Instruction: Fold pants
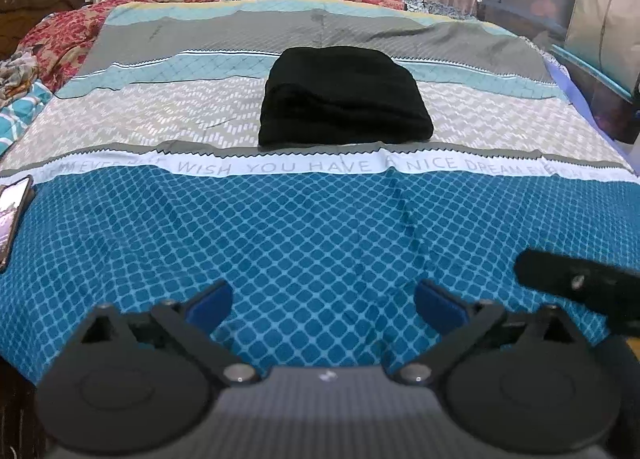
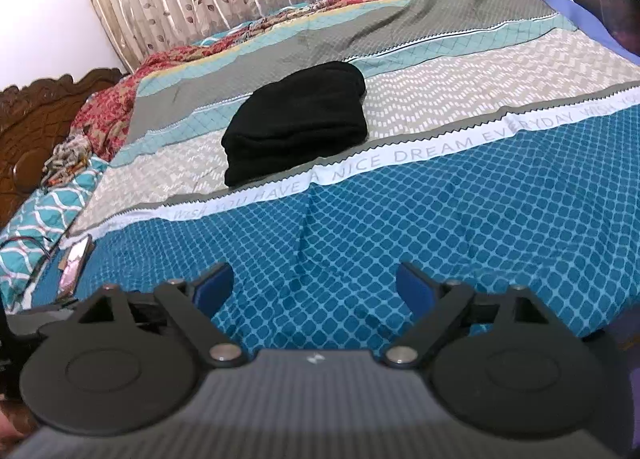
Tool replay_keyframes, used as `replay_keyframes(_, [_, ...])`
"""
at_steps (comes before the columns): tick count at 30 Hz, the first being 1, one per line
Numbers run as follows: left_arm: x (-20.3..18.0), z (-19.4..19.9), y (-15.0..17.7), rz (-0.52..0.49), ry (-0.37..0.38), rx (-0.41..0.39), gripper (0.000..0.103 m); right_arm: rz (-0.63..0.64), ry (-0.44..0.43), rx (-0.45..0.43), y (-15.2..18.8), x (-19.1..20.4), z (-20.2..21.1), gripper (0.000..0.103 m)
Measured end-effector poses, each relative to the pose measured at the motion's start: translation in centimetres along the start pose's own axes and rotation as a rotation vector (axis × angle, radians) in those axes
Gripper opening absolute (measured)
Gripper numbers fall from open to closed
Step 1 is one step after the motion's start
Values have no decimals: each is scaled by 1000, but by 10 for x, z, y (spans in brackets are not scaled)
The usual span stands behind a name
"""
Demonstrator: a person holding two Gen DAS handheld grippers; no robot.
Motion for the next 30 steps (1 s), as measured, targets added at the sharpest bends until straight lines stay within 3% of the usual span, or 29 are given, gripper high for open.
replay_keyframes(5, [6,-7,-3,23,37,-34,103,13,15,7,1,2,-15,91])
replay_keyframes(10, [14,-4,-6,45,35,-93,103,-18,35,-64,0,2,-13,91])
replay_keyframes(15, [22,-3,-22,35,18,-135,103,-87,84,-85,-8,-14,-16,91])
replay_keyframes(19, [28,-2,-26,-8,-14,-167,103,-234,86,-48,-16,-25,-19,91])
replay_keyframes(22, [35,-15,-22,6,-6,-121,103,-317,57,2,-19,-29,-26,91])
replay_keyframes(27, [50,-48,-13,82,-24,16,103,-287,61,90,-8,-17,-38,91])
replay_keyframes(30, [55,-59,-15,83,-34,31,103,-264,64,125,-6,-14,-43,91])
Point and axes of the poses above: each gripper's, at about its wrist camera, not at the fingertips, and z roughly against the way its jaws point, x to its left, y to its underside, the point moved 4 cm from there along -z, roughly the way its jaws point, and after that the axes turned 2 degrees about -y, right-handed, at the moved point
